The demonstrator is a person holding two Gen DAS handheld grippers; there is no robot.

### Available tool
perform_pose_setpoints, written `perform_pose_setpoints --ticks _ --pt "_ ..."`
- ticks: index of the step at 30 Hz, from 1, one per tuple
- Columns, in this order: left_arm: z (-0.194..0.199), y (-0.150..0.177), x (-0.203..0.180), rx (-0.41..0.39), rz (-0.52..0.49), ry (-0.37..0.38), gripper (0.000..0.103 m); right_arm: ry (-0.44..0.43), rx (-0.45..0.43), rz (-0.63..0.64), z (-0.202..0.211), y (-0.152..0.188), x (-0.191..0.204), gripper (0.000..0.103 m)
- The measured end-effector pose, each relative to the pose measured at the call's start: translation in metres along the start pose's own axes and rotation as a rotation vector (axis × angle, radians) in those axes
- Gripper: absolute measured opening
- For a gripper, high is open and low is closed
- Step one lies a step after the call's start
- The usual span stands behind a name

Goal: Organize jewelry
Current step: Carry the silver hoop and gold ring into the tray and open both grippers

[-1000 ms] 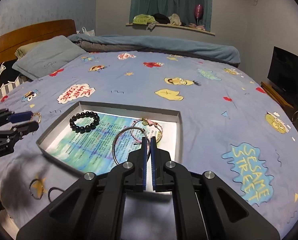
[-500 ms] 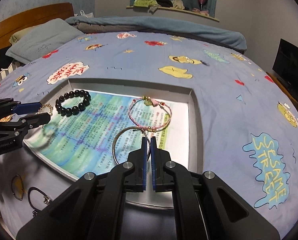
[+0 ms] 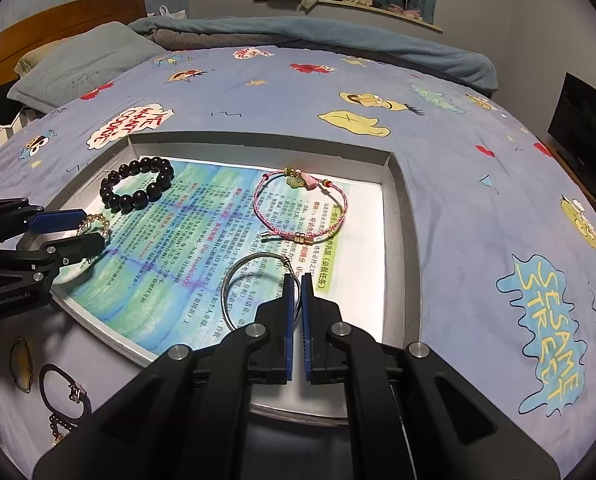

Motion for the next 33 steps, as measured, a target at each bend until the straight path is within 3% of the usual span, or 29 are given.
perform_pose_setpoints --ticks 21,33 --pt "-0.0051 0.0019 0.0057 0.012 0.031 0.065 0.043 0.014 -0.006 -0.002 -0.0012 -0.0012 -0.0045 0.003" --pt "-0.0027 -0.0002 0.003 0.021 0.01 0.054 0.044 0.007 0.022 0.007 -0.004 -0.002 -0.0008 0.003"
Point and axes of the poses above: each gripper's, at about its wrist camera, not at the fingertips, and z roughly against the way its jaws point, x to its left, y to its underside, the point moved 2 cm from there along -z, roughly the way its jaws point, and after that the axes turned 15 degrees about -y, right-handed, at the moved point
